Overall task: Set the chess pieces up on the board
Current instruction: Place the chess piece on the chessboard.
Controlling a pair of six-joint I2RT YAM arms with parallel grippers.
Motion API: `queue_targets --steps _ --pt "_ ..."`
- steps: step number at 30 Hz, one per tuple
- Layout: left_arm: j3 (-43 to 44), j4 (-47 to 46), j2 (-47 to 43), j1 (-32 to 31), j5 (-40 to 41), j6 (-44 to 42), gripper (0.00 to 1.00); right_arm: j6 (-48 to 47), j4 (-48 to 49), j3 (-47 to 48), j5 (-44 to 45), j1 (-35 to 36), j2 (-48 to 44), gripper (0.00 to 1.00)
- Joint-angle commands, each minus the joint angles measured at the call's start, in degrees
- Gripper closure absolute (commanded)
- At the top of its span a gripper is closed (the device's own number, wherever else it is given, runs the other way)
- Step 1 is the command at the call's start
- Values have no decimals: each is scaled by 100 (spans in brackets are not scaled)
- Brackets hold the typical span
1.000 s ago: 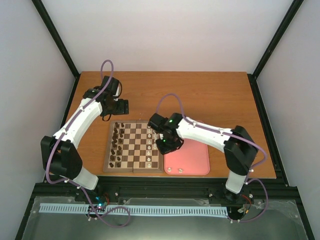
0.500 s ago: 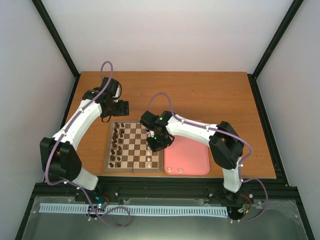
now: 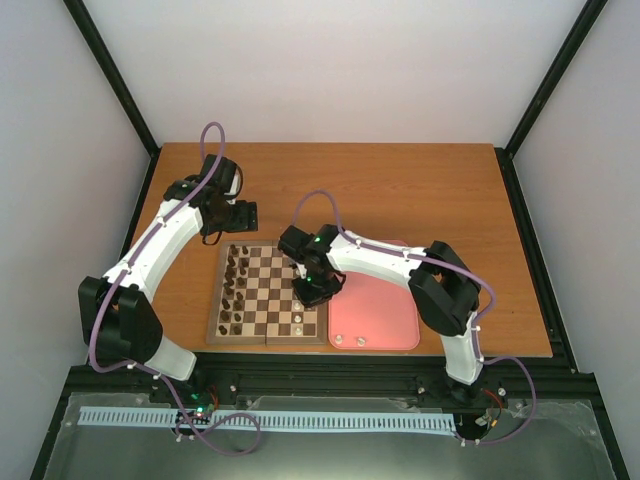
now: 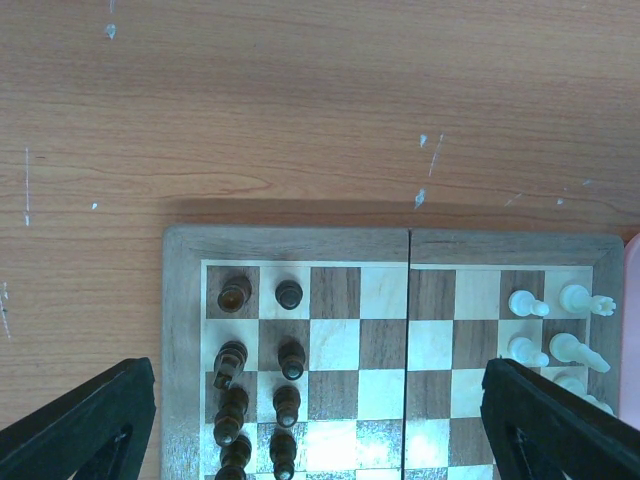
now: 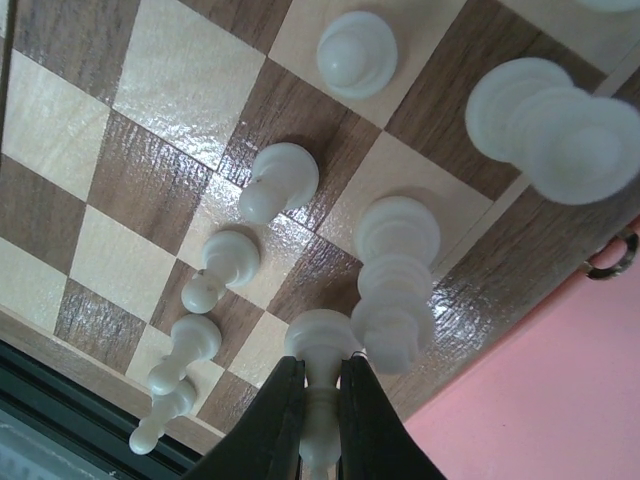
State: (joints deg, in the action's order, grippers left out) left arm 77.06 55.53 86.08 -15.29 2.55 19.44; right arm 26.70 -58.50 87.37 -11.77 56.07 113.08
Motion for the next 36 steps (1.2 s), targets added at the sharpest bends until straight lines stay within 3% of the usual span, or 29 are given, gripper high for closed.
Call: queue_targets --steps 1,10,16,29,34,36 --pt "28 29 -160 -9 57 -108 0 -95 -53 114 -98 88 182 95" --pt "-8 41 -196 -10 106 -117 0 -112 -61 142 41 97 213 91" --pt "-6 43 -185 -9 124 -123 0 -117 -51 149 95 97 34 80" --pt "35 29 -144 -10 150 -125 0 -144 -130 86 -55 103 -498 71" --pt "28 42 -153 -9 158 -131 0 -174 -98 -310 3 123 -1048 62" --pt "5 36 -157 -9 167 -117 0 -137 -116 -435 27 123 -1171 68"
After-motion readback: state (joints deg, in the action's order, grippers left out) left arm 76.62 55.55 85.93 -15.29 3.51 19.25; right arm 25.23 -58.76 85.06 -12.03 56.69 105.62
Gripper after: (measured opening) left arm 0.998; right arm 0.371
